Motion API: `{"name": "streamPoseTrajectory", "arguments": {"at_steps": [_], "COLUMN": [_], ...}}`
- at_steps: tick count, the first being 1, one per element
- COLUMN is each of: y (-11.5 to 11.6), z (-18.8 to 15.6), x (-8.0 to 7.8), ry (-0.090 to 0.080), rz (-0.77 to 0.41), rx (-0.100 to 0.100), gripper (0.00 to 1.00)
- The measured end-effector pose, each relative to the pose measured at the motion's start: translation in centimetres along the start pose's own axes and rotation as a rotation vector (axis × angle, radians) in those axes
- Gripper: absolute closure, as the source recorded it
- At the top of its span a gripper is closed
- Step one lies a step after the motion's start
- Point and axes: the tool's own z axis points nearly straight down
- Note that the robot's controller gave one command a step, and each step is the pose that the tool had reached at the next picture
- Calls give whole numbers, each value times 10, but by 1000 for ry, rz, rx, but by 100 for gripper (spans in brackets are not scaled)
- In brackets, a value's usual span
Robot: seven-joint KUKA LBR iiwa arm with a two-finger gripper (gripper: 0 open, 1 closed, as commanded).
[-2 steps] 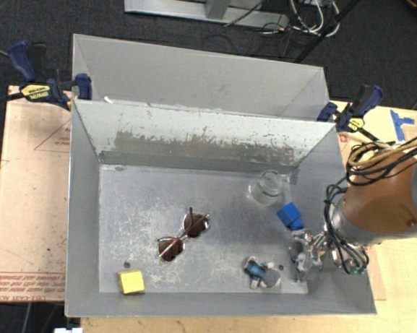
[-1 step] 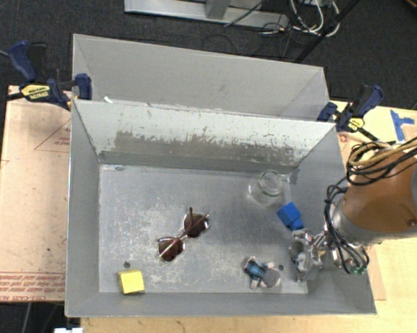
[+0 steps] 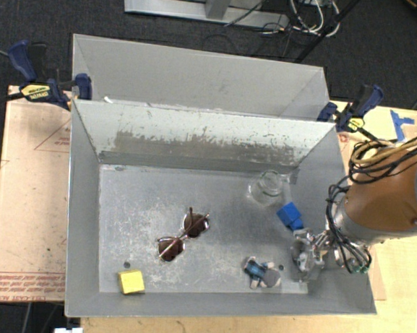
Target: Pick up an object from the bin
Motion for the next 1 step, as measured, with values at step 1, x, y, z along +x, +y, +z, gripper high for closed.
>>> {"name": "streamPoseTrajectory", "arguments": {"at_steps": [1], "y": [1], "z": [-17], "x": [1], "ry": [2], "rz": [-1], "rx": [0], "gripper": [100]}}
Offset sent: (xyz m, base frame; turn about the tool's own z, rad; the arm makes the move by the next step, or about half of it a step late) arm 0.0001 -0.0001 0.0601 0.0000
